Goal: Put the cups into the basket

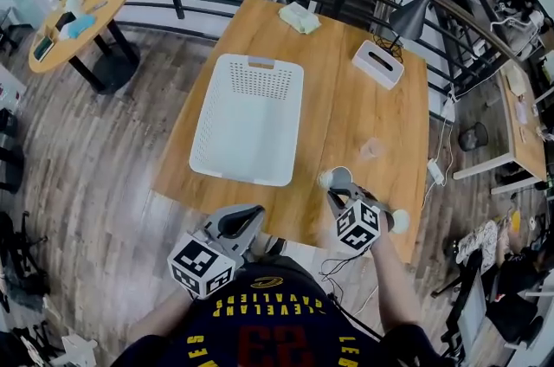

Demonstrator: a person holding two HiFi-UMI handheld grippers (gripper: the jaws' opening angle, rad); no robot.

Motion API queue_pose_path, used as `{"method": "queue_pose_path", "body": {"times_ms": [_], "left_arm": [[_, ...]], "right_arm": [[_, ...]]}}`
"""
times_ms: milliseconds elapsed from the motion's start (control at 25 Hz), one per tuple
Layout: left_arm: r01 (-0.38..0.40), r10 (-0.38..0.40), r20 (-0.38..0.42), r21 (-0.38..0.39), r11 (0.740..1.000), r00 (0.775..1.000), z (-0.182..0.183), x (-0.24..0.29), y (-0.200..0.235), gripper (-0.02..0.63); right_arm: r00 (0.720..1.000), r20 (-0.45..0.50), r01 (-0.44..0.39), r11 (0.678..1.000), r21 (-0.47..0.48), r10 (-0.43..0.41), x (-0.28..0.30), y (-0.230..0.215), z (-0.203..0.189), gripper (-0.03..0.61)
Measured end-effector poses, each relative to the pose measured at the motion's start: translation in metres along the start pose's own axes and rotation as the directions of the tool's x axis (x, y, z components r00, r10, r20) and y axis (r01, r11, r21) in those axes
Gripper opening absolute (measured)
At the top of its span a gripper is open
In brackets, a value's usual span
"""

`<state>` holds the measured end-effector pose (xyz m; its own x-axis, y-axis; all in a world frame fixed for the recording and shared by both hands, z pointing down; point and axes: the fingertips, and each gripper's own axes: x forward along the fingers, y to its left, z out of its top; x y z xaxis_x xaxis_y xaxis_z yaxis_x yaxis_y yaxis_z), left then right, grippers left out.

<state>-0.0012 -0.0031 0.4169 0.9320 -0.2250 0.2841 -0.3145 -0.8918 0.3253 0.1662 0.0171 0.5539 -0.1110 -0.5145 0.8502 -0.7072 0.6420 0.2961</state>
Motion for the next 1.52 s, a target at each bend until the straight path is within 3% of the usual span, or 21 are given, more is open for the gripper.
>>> {"method": "queue_pose_path", "body": {"times_ms": [440,760,1040,1240,1520], "left_arm": [[-0.156,0.155,0.048,0.014,0.988,0.987,0.010,-0.008,0.032,0.012],[-0.290,0.290,0.076,-0.006,0.957,0.954,0.006,-0.028,0.055,0.012],[-0.380,0.381,0.082,-0.035,0.924,0.921,0.001,-0.053,0.084,0.012],[-0.410,0.412,0.086,-0.037,0.911,0.907,0.008,-0.060,0.116,0.012],[-0.393,0.394,0.106,-0.030,0.919,0.913,0.029,-0.063,0.160,0.012]], "right_arm": [[0.992,0.128,0.031,0.995,-0.100,-0.018,-0.036,-0.035,0.050,0.025],[0.962,0.272,0.040,0.993,-0.111,-0.008,-0.061,-0.055,0.084,0.025],[0.945,0.327,0.059,0.989,-0.137,-0.011,-0.078,-0.064,0.112,0.025],[0.931,0.366,0.052,0.989,-0.137,0.002,-0.082,-0.068,0.137,0.025],[0.923,0.384,0.082,0.988,-0.130,-0.027,-0.079,-0.082,0.181,0.025]]}}
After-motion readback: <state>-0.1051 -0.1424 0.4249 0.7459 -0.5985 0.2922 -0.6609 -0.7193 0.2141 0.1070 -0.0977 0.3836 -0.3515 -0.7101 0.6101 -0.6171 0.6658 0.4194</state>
